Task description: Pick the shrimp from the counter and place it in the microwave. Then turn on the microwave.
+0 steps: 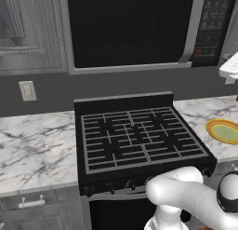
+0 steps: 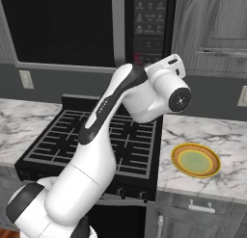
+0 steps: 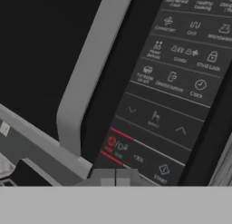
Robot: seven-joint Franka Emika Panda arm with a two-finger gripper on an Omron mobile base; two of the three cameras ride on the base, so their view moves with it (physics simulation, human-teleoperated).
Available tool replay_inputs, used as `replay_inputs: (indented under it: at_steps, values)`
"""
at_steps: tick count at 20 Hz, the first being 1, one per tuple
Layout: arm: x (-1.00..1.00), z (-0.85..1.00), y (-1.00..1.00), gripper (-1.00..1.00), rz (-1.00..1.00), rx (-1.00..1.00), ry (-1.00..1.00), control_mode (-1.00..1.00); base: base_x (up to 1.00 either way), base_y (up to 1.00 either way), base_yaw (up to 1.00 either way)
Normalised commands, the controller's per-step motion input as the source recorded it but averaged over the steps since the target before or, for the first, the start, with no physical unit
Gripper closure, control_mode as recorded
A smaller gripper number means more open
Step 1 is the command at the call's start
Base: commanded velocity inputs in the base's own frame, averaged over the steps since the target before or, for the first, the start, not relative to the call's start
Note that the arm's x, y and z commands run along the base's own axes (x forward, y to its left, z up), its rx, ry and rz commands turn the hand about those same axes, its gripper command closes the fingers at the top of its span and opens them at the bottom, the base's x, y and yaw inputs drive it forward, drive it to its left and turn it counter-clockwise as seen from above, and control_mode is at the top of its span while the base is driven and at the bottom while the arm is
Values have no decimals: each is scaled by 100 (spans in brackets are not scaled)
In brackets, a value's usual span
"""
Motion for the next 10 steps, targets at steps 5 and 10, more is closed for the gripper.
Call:
replay_inputs:
  at_steps: [5,10]
  values:
    - [18,0,-7,100,0,0,-1,-100,0,0,0]
    - [10,0,0,100,0,0,-2,-100,0,0,0]
